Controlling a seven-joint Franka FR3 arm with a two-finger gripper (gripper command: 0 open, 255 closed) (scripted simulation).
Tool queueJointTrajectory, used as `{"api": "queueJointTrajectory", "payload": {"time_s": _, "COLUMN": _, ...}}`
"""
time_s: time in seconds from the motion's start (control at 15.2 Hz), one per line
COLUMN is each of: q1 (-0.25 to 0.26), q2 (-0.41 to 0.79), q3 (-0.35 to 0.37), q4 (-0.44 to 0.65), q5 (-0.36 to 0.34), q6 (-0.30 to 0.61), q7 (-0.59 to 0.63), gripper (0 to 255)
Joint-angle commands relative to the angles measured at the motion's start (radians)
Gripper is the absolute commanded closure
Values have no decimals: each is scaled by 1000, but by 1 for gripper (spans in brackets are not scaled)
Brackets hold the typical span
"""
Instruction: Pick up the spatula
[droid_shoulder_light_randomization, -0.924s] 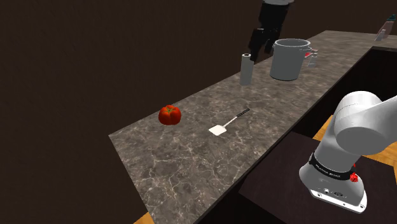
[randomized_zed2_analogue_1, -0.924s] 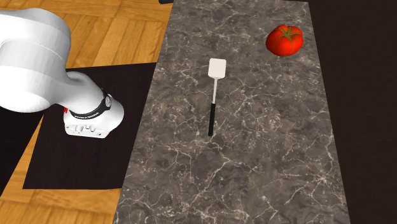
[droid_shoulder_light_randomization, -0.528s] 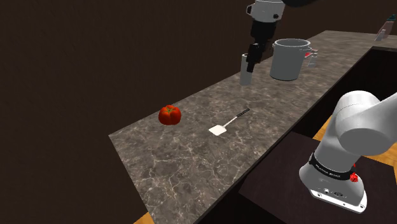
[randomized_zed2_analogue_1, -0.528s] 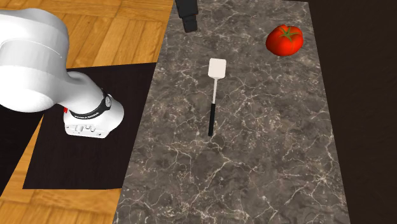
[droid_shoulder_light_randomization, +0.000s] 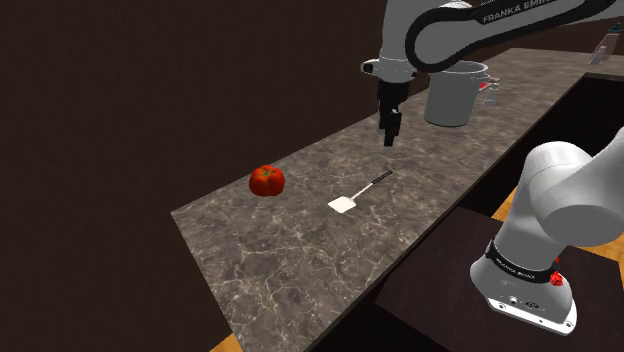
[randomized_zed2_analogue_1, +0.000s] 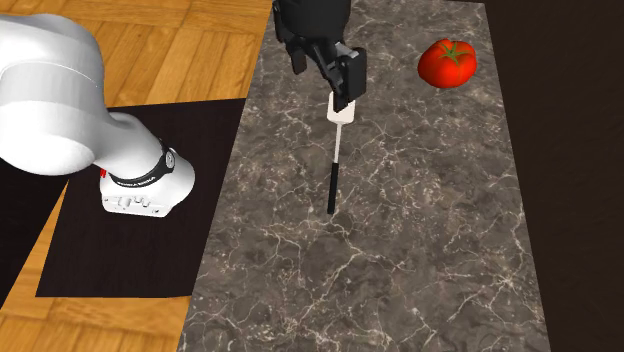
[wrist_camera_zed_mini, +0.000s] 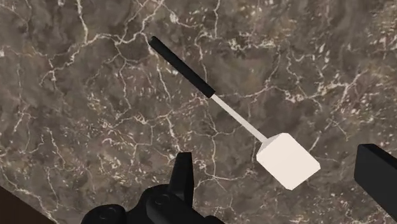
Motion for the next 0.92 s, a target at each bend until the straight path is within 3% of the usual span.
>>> {"api": "queueJointTrajectory", "payload": {"time_s": 0.0, "q1": 34, "q2": 56, "q3": -32, "q4": -17, "q5": -16, "q6": 60, "q7": -118, "gripper": 0}}
{"api": "queueJointTrajectory", "payload": {"time_s": 0.66, "q1": 177, "q2": 381, "q3": -169, "q4": -65, "q5": -58, "q6": 369, "q7": -683, "gripper": 0}}
{"api": "queueJointTrajectory", "payload": {"time_s": 0.86, "q1": 177, "q2": 404, "q3": -172, "q4": -75, "q5": -54, "q6": 402, "q7": -686, "gripper": 0}}
